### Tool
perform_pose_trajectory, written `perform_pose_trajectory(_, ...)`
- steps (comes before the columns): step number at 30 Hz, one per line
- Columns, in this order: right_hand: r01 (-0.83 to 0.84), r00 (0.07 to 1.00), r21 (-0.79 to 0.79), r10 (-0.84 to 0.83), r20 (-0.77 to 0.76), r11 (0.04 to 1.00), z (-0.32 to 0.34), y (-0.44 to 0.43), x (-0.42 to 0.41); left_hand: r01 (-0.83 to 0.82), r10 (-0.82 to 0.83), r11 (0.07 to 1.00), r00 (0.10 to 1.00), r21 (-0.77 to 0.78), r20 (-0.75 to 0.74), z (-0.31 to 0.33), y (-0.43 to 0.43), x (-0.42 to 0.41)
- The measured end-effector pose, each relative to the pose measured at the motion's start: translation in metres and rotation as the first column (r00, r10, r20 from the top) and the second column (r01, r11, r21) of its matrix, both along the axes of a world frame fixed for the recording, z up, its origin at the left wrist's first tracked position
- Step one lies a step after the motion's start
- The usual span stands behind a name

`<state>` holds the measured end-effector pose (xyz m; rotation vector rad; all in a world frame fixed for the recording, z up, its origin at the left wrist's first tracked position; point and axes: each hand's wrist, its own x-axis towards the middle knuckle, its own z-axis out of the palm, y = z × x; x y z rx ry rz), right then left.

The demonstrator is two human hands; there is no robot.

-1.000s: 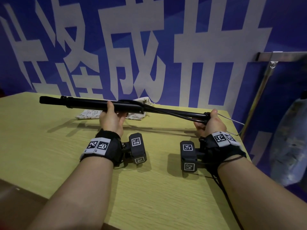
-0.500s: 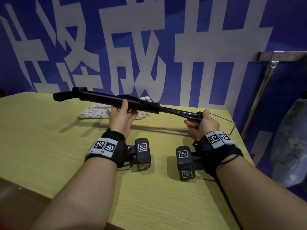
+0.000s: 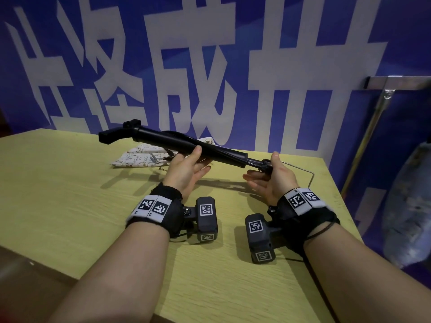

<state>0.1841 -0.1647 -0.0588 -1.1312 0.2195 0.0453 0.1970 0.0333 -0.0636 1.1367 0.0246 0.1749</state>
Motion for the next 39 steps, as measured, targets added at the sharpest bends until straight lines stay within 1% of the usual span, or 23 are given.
perform_pose_trajectory(4,-0.081,0.997,0.055,0.081,0.003,0.995,-0.001,0.002,0.000,0.060,-0.060,0.998,0.998,0.018,-0.011,-0.001,-0.004,-0.002)
perform_pose_trajectory(8,-0.129,0.992,0.062,0.128,0.016,0.990,-0.002,0.005,-0.002,0.114,-0.113,0.993,0.993,0.038,-0.025,-0.003,-0.008,-0.005)
perform_pose_trajectory(12,-0.135,0.991,0.083,0.133,0.026,0.987,-0.001,0.006,-0.003,0.135,-0.134,0.990,0.990,0.029,-0.037,-0.002,-0.010,-0.005)
perform_pose_trajectory(15,-0.086,0.996,0.147,0.081,0.041,0.985,0.001,0.004,-0.003,0.181,-0.180,0.983,0.982,0.024,-0.055,-0.001,-0.013,-0.007)
perform_pose_trajectory(17,-0.022,0.999,0.237,0.011,0.051,0.971,0.005,0.000,-0.003,0.222,-0.223,0.975,0.973,-0.031,-0.055,0.002,-0.015,-0.008)
perform_pose_trajectory(18,0.008,0.998,0.285,-0.025,0.055,0.959,0.007,-0.003,-0.003,0.211,-0.216,0.974,0.975,-0.083,-0.052,0.004,-0.015,-0.008)
perform_pose_trajectory(20,0.080,0.994,0.347,-0.102,0.047,0.935,0.009,-0.010,-0.001,0.132,-0.143,0.965,0.989,-0.228,-0.030,0.007,-0.011,-0.007)
perform_pose_trajectory(22,0.153,0.985,0.333,-0.171,0.026,0.931,0.008,-0.015,0.001,0.045,-0.049,0.938,0.999,-0.344,-0.004,0.008,-0.003,-0.006)
perform_pose_trajectory(24,0.201,0.976,0.318,-0.216,0.013,0.927,0.006,-0.017,0.003,0.015,-0.018,0.927,1.000,-0.375,-0.003,0.008,-0.001,-0.006)
perform_pose_trajectory(28,0.178,0.976,0.392,-0.212,0.045,0.902,0.010,-0.011,-0.001,0.012,-0.015,0.917,1.000,-0.398,-0.005,0.010,-0.005,-0.007)
perform_pose_trajectory(31,0.108,0.988,0.341,-0.140,0.071,0.934,0.018,-0.005,-0.007,0.008,-0.013,0.906,1.000,-0.422,-0.009,0.009,-0.007,-0.007)
perform_pose_trajectory(33,0.078,0.995,0.285,-0.092,0.037,0.955,0.024,-0.003,-0.012,0.004,-0.013,0.894,1.000,-0.449,-0.018,0.009,-0.007,-0.007)
perform_pose_trajectory(35,0.071,0.994,0.224,-0.087,0.059,0.972,0.028,-0.001,-0.014,-0.007,-0.009,0.888,0.999,-0.461,-0.033,0.009,-0.005,-0.006)
perform_pose_trajectory(37,0.091,0.989,0.171,-0.108,0.096,0.981,0.030,-0.001,-0.015,-0.008,-0.014,0.903,0.999,-0.429,-0.048,0.008,-0.004,-0.007)
perform_pose_trajectory(39,0.093,0.990,0.144,-0.107,0.095,0.985,0.031,0.000,-0.015,-0.003,-0.023,0.920,0.998,-0.391,-0.062,0.007,-0.004,-0.008)
